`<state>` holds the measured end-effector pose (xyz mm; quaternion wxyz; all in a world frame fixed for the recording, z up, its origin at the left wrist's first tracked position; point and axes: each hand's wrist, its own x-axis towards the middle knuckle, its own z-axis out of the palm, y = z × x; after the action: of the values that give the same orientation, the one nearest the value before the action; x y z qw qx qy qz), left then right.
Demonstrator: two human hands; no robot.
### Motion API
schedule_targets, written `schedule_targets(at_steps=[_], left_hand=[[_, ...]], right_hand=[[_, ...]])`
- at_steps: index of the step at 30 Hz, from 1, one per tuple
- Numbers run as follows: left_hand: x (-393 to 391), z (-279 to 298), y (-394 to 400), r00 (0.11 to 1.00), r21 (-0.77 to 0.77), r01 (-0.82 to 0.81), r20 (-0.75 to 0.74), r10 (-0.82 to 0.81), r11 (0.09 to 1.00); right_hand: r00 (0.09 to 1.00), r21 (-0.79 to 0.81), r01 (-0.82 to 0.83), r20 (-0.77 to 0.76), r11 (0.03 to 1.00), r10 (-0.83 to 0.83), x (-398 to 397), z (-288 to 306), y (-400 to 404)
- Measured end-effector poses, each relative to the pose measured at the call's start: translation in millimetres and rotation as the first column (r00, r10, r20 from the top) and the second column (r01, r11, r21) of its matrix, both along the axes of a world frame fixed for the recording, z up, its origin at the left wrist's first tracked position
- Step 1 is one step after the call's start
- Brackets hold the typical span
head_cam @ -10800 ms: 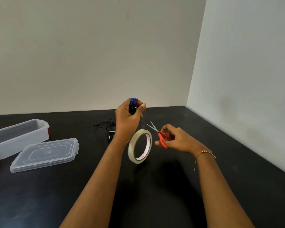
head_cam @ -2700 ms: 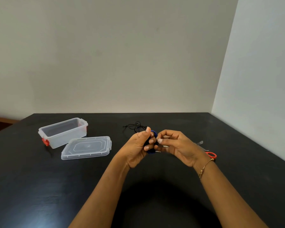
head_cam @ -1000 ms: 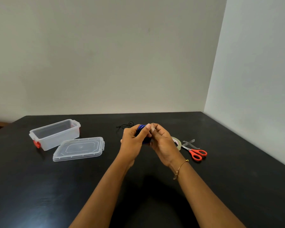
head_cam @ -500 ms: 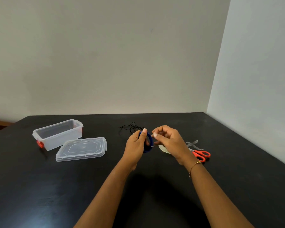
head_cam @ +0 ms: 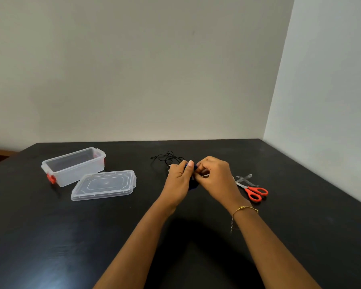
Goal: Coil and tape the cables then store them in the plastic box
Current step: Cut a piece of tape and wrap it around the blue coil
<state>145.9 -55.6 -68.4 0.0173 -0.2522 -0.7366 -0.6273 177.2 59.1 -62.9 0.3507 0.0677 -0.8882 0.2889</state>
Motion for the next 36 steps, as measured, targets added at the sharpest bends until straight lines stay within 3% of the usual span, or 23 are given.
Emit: schedule_targets(at_steps=[10,15,23,36], left_hand=[[6,-1,8,0.999,0.048,0.03,-0.02,-0.029,0.998],[7,-3,10,0.999,0.015,-0.029,-0.035,0.03,0.999],[8,-1,10,0.997,0.02,-0.044,-0.054,0.045,0.999],[6,-1,10,0.998,-0.009,-0.063,-0.031,0.062,0.998]], right_hand=[[0.971,-0.01,0.239,0.014,0.971,-0.239,2,2,-8],[0.957,-0.04,0.291,0.037,0.956,-0.289,4,1,-12],[0.96,-0.154,0.278,0.018,0.948,-0.279,0,0,-11],[0.965,-0.189,0.26,0.025,0.947,-0.26,3,1,-11]])
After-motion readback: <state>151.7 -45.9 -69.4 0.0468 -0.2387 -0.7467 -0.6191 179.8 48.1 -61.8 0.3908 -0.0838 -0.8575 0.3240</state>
